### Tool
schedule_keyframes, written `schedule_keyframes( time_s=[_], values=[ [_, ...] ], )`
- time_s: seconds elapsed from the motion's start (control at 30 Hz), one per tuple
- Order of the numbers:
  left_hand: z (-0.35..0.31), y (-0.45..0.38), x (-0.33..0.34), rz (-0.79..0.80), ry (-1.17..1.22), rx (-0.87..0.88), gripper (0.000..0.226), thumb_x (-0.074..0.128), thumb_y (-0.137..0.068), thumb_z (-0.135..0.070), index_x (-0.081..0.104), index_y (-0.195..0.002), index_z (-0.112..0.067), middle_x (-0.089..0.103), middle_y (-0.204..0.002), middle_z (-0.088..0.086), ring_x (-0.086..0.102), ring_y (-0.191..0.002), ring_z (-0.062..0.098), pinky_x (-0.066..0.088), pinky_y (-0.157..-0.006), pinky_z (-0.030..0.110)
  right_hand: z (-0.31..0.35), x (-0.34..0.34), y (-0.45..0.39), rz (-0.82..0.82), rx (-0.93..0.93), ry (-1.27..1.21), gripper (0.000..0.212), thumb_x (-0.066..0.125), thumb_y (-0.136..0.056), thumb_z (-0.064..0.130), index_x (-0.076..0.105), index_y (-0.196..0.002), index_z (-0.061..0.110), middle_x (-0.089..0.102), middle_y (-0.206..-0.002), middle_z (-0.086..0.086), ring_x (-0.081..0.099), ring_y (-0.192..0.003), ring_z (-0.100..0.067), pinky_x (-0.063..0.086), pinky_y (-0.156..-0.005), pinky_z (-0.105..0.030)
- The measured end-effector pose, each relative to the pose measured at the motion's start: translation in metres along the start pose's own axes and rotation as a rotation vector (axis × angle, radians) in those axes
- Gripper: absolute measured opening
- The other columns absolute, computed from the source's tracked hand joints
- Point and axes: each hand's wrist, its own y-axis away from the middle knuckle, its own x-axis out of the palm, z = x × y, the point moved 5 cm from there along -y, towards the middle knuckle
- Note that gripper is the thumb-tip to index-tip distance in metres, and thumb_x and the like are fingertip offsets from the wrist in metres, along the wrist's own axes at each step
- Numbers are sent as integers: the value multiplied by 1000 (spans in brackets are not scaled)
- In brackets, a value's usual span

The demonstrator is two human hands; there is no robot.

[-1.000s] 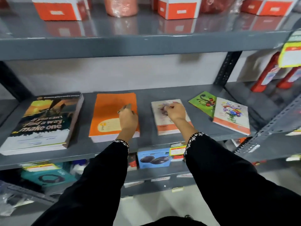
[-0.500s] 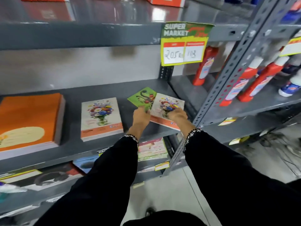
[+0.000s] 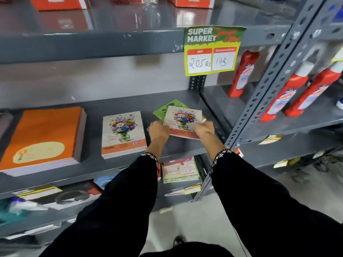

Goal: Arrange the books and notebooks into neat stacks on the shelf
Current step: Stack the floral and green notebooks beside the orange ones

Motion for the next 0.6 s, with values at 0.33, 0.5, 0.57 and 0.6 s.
schedule_keyframes(
  time_s=[0.33, 0.5, 0.57, 0.6],
  values=[
    [112, 9, -135, -444, 119, -288, 32, 46, -86, -10, 72, -104, -4, 67, -113, 26, 59, -108, 43, 49, -98, 44, 59, 141, 68, 321, -308, 159, 30, 71, -74, 6, 69, -103, -2, 72, -108, -16, 68, -100, -29, 50, -72, -29],
    [139, 12, -140, -374, 58, -340, 29, 50, -87, -18, 73, -103, -9, 67, -115, 20, 62, -103, 38, 53, -94, 42, 46, 172, 68, 260, -404, 388, 42, 71, -70, 18, 67, -109, 5, 63, -121, -16, 61, -109, -31, 54, -91, -36],
    [127, 19, -139, -430, 39, -325, 30, 51, -90, -15, 67, -113, -5, 57, -125, 23, 54, -113, 39, 46, -97, 41, 47, 167, 63, 271, -406, 368, 48, 74, -69, 20, 64, -114, 6, 59, -126, -13, 59, -113, -29, 52, -94, -36],
    [118, 23, -139, -467, 34, -296, 32, 53, -90, -11, 62, -119, -2, 51, -130, 24, 50, -118, 40, 43, -100, 41, 49, 160, 59, 274, -379, 311, 50, 73, -71, 20, 62, -117, 5, 57, -128, -12, 57, -115, -29, 51, -95, -36]
  ],
)
